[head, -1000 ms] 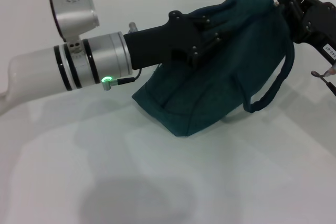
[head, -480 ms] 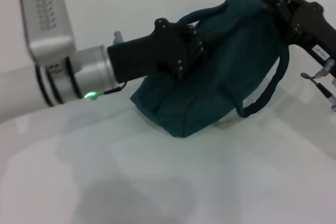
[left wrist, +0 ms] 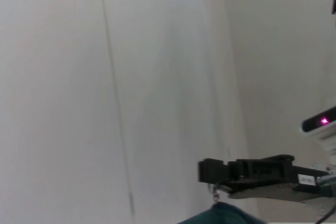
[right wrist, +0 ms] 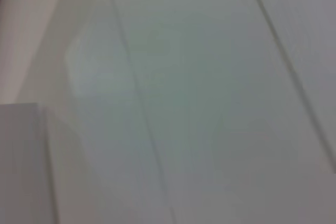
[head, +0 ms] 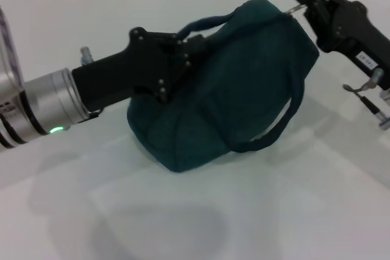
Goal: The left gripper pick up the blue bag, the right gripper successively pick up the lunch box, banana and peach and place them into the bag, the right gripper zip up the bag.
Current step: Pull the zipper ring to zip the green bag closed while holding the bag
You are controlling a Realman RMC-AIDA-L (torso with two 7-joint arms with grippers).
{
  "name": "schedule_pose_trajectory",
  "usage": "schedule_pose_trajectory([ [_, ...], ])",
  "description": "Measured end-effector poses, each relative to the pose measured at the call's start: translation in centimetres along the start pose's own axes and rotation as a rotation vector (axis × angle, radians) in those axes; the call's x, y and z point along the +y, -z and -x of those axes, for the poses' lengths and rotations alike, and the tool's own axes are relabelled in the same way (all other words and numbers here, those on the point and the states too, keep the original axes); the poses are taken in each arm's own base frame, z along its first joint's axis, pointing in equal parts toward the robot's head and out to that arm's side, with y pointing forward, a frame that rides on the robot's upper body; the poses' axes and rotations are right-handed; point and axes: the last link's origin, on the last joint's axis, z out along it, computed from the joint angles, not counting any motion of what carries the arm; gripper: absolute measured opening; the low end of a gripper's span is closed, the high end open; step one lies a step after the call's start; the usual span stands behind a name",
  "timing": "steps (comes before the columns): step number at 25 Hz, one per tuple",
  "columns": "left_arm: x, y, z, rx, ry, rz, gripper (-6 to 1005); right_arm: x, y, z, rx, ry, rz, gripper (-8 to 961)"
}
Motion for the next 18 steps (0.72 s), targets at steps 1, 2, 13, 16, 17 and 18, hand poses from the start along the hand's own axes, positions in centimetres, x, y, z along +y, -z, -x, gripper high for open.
schedule_pose_trajectory([
  [1, -0.1, 0.1, 0.0, -0.001, 0.002, -0.008, 42, -0.5, 0.4, 0.0, -0.003, -0.007, -0.035, 30],
  [2, -0.3, 0.4, 0.1, -0.006, 0.008, -0.021, 42, -0.7, 0.5, 0.0, -0.005, -0.008, -0.046, 30],
  [13, -1.4, 0.0, 0.6, -0.043, 0.017, -0.064, 43, -2.3, 2.6, -0.7, 0.029, -0.022, -0.163, 31],
  [16, -1.5, -0.1, 0.5, -0.042, 0.017, -0.063, 43, -2.1, 2.7, -0.8, 0.051, -0.018, -0.141, 31],
  [17, -1.4, -0.2, 0.5, -0.042, 0.017, -0.063, 43, -2.0, 2.8, -0.9, 0.053, -0.018, -0.138, 31],
  [18, -1.4, -0.2, 0.5, -0.041, 0.018, -0.063, 43, -2.0, 2.9, -0.8, 0.053, -0.019, -0.136, 31],
])
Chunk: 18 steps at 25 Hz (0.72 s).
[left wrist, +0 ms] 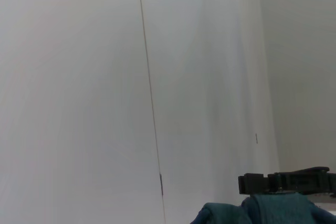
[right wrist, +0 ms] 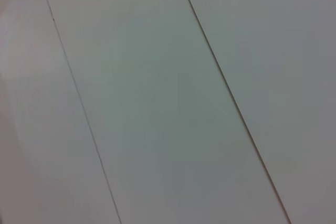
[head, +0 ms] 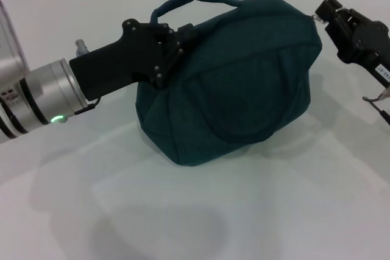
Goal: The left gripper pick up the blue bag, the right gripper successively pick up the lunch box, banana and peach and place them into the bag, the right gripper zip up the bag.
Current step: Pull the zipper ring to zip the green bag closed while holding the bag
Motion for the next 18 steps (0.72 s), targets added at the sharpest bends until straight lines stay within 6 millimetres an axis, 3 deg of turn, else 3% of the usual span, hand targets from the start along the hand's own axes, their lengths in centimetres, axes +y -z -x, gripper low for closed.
schedule_pose_trajectory([
  [2, 0.0, 0.0, 0.0, 0.0, 0.001, 0.0, 43, 0.1, 0.2, -0.1, 0.013, -0.001, 0.011, 31],
  [8, 0.0, -0.1, 0.0, 0.001, 0.009, 0.001, 41, -0.2, 1.1, -0.5, 0.099, -0.018, 0.052, 185],
  [10, 0.0, -0.1, -0.1, 0.002, 0.008, 0.001, 40, -0.3, 1.4, -0.5, 0.109, -0.026, 0.051, 290],
  [12, 0.0, -0.2, -0.1, 0.003, 0.007, 0.002, 39, -1.0, 3.0, -0.1, 0.122, -0.04, 0.035, 396],
  [18, 0.0, -0.6, -0.2, 0.006, 0.008, 0.01, 42, -2.1, 4.5, 0.1, 0.095, -0.043, -0.048, 515],
])
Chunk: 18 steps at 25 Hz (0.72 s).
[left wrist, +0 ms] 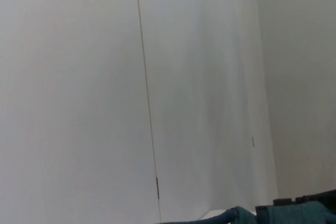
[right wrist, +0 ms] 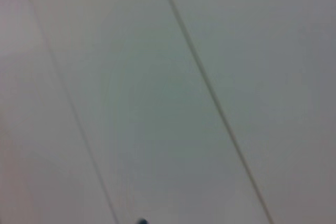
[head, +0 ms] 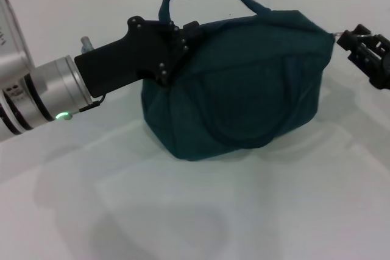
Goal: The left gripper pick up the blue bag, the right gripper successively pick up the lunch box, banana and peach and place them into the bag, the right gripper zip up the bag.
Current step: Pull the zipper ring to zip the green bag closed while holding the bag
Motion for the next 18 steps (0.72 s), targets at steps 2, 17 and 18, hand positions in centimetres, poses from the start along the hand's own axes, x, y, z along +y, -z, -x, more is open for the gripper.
schedule_pose_trajectory([
  [2, 0.0, -0.1, 0.0, -0.001, 0.0, 0.0, 43, -0.4, 0.0, -0.2, 0.016, 0.0, -0.027, 515],
  [17, -0.3, -1.4, -0.4, 0.009, 0.016, 0.012, 52, -1.3, -0.7, -0.6, 0.128, 0.024, -0.027, 533],
  [18, -0.3, -1.5, -0.4, 0.01, 0.017, 0.012, 53, -1.4, -0.6, -0.6, 0.139, 0.02, -0.021, 540],
])
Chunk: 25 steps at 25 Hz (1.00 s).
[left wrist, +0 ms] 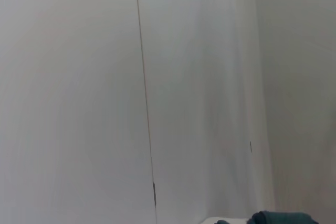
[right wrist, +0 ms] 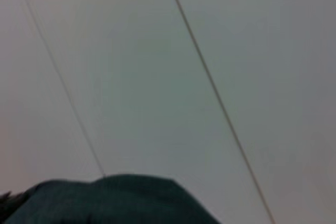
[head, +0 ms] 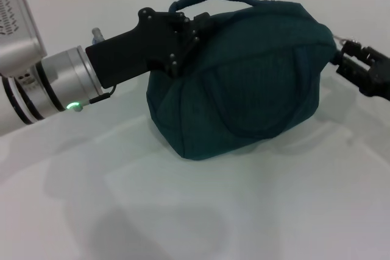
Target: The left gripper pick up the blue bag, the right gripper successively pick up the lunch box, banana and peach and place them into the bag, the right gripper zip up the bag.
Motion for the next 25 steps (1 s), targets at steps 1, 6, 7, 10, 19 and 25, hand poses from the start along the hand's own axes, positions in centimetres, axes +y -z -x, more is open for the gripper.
schedule_pose_trajectory([
  [1, 0.0, 0.0, 0.0, 0.001, -0.001, 0.0, 53, -0.1, 0.1, 0.0, 0.015, -0.006, 0.009, 546],
  [6, 0.0, -0.4, -0.1, 0.004, -0.006, 0.005, 56, -0.3, 0.5, 0.7, 0.076, -0.035, 0.069, 569],
  [7, -0.1, -0.6, -0.1, 0.004, -0.005, 0.007, 57, -0.3, 0.7, 0.9, 0.088, -0.036, 0.089, 574],
  [10, -0.2, -1.1, 0.0, -0.004, -0.002, 0.01, 59, -0.2, 1.0, 1.2, 0.104, -0.03, 0.124, 573],
  [19, -0.3, -1.3, 0.0, 0.007, 0.01, -0.01, 64, 0.9, 2.2, 2.4, 0.076, 0.074, 0.259, 570],
  [25, -0.5, -0.6, 0.1, 0.064, 0.078, -0.07, 68, 1.0, 2.3, 3.2, -0.016, 0.095, 0.235, 545],
])
